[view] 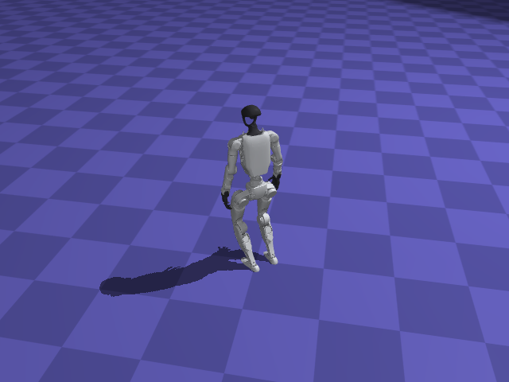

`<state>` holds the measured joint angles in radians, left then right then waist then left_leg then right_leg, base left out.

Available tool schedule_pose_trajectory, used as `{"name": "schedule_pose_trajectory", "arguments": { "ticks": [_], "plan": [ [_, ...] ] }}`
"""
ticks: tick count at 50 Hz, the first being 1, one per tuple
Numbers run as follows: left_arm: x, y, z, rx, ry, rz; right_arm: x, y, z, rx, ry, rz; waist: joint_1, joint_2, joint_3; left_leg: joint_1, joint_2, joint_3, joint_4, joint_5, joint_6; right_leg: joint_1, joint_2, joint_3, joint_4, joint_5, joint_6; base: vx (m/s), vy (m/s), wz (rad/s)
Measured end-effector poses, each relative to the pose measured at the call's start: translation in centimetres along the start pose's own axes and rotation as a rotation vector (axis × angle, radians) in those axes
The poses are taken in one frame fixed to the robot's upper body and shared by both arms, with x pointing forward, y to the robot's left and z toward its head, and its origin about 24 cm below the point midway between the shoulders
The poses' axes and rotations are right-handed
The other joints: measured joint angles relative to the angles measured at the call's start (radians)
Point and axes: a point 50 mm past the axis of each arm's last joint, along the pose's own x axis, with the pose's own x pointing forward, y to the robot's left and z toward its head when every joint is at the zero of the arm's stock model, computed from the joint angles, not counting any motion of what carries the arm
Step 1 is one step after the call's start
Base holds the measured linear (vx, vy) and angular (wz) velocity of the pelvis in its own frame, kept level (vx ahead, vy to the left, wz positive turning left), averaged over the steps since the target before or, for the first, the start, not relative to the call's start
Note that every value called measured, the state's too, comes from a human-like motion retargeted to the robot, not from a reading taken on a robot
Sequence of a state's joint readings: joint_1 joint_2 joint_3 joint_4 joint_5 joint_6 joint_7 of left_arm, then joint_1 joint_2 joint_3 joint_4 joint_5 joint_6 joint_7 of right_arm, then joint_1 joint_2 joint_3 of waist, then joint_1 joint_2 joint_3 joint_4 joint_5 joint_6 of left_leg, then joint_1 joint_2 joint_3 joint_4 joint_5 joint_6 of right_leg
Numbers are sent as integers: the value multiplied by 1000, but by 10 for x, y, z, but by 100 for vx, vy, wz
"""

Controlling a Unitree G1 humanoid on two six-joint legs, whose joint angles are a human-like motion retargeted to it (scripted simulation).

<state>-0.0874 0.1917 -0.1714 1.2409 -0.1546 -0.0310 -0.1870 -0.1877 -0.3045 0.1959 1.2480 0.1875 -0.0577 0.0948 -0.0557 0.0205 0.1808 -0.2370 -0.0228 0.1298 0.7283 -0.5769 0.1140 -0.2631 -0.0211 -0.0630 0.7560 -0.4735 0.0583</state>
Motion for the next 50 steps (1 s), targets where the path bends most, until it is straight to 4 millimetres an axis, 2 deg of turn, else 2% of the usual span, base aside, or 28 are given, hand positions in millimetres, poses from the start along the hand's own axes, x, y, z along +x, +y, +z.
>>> {"name": "schedule_pose_trajectory", "arguments": {
  "ticks": [2, 5, 7, 9, 10, 11, 13, 15, 17, 19, 20, 22, 24, 27, 30, 33, 35, 38, 40, 42, 44, 45, 47, 49, 50],
  "plan": [
    [-1, 5, 0, -15, 3, 8, -1, -4, -5, 28, 10, -16, -7, -5, 6, -39, -3, -2, 68, -25, 8, -49, -7, -1, 85, -13, -1, 0, 0, 0],
    [-4, 23, 4, -39, 2, 48, -4, -20, -8, 67, 15, -61, -16, -15, 15, -124, -1, -5, 221, -79, 22, -141, -10, 6, 243, -32, 4, 0, 2, -2],
    [-10, 46, 11, -61, -16, 114, -7, -42, -3, 84, 3, -118, -18, -19, 21, -196, 8, -4, 355, -130, 31, -211, -7, 11, 361, -65, 1, 1, 5, -10],
    [-23, 87, 26, -89, -59, 247, -17, -81, 6, 98, -21, -226, -17, -21, 25, -260, 21, 0, 485, -189, 37, -274, -5, 13, 474, -116, -8, 2, 2, -10],
    [-35, 114, 36, -104, -92, 336, -26, -107, 13, 109, -40, -300, -16, -21, 26, -288, 27, 2, 544, -220, 40, -302, -4, 13, 526, -145, -15, 6, 4, -19],
    [-55, 148, 50, -121, -144, 451, -42, -144, 21, 137, -77, -409, -14, -19, 19, -304, 31, 3, 576, -241, 40, -316, -4, 10, 553, -168, -21, 8, 4, -17],
    [-112, 217, 85, -152, -288, 701, -92, -221, 44, 215, -188, -657, -12, -14, -2, -306, 30, 1, 572, -252, 32, -320, -6, 5, 552, -174, -25, 10, 3, -8],
    [-184, 268, 119, -159, -462, 929, -163, -286, 68, 283, -345, -904, -10, -5, -24, -239, 15, -16, 460, -182, -1, -255, -9, -6, 451, -104, -17, 13, 2, 3],
    [-248, 293, 148, -149, -637, 1074, -236, -326, 90, 300, -509, -1111, -10, 10, -46, -127, -5, -53, 259, 49, -89, -136, -5, -17, 258, 83, 19, 14, 1, 16],
    [-300, 300, 175, -113, -807, 1163, -306, -347, 117, 265, -661, -1278, -16, 31, -77, -26, -4, -76, 19, 445, -220, -29, 2, -26, 24, 386, 79, 13, 0, 21],
    [-324, 300, 188, -83, -886, 1201, -340, -351, 131, 230, -731, -1353, -17, 43, -94, 14, 10, -72, -99, 658, -281, 11, -5, -42, -90, 549, 101, 10, 1, 11],
    [-376, 292, 215, 17, -1036, 1280, -408, -350, 159, 141, -853, -1485, -13, 57, -112, 61, 26, -43, -244, 869, -351, 51, -25, -82, -210, 709, 118, 7, 2, 0],
    [-427, 276, 237, 155, -1151, 1374, -468, -338, 182, 36, -962, -1603, -7, 62, -113, 88, 21, -25, -301, 931, -372, 68, -39, -100, -234, 736, 117, 0, 0, 0],
    [-493, 246, 257, 358, -1264, 1527, -540, -306, 211, -140, -1102, -1747, -3, 61, -97, 94, 0, -32, -279, 893, -365, 69, -36, -88, -180, 670, 98, 0, 0, 0],
    [-553, 213, 262, 508, -1335, 1698, -598, -262, 234, -331, -1220, -1862, -8, 59, -60, 113, -23, -44, -233, 806, -328, 80, -10, -43, -124, 615, 84, 0, 0, 0],
    [-603, 182, 255, 613, -1371, 1858, -639, -214, 255, -526, -1311, -1947, -20, 49, -19, 114, -44, -56, -100, 628, -261, 91, 27, 17, -29, 502, 68, 0, -3, -15],
    [-634, 159, 247, 679, -1385, 1964, -652, -191, 263, -621, -1364, -1983, -31, 26, 6, 100, -50, -57, 38, 400, -198, 89, 52, 48, 62, 315, 44, 1, -4, -33],
    [-673, 125, 233, 742, -1397, 2111, -659, -173, 265, -700, -1409, -2048, -49, -14, 53, 54, -25, -32, 292, 20, -93, 55, 67, 43, 256, -44, -18, 0, -2, -43],
    [-684, 119, 227, 722, -1406, 2148, -662, -170, 262, -701, -1406, -2088, -53, -27, 84, 15, -5, -13, 447, -167, -37, 15, 67, 28, 402, -225, -49, -1, 0, -35],
    [-675, 138, 226, 637, -1412, 2091, -661, -182, 256, -630, -1384, -2083, -50, -22, 102, -18, 5, -1, 542, -269, -3, -24, 64, 19, 502, -318, -60, 0, 1, -13],
    [-648, 171, 231, 545, -1378, 1964, -642, -215, 245, -481, -1354, -1999, -41, -14, 95, -37, 6, 0, 546, -287, 9, -47, 60, 14, 516, -322, -55, 0, 0, 0],
    [-628, 191, 233, 498, -1342, 1889, -627, -234, 239, -399, -1332, -1939, -37, -9, 84, -37, 5, -2, 521, -275, 7, -49, 59, 11, 494, -298, -47, 2, 2, 21],
    [-570, 234, 236, 402, -1202, 1729, -582, -277, 225, -244, -1226, -1809, -31, 5, 60, 0, -4, -21, 391, -157, -30, -8, 54, 5, 374, -176, -17, 2, 2, 39],
    [-498, 274, 224, 302, -1007, 1577, -518, -315, 207, -117, -1075, -1677, -31, 20, 36, 61, -12, -49, 214, 55, -104, 61, 43, -8, 211, 18, 24, 2, 2, 51],
    [-459, 291, 210, 250, -896, 1504, -480, -329, 196, -63, -989, -1610, -33, 28, 25, 94, -5, -52, 115, 193, -147, 98, 27, -27, 123, 146, 43, 2, 2, 57]
  ]
}}
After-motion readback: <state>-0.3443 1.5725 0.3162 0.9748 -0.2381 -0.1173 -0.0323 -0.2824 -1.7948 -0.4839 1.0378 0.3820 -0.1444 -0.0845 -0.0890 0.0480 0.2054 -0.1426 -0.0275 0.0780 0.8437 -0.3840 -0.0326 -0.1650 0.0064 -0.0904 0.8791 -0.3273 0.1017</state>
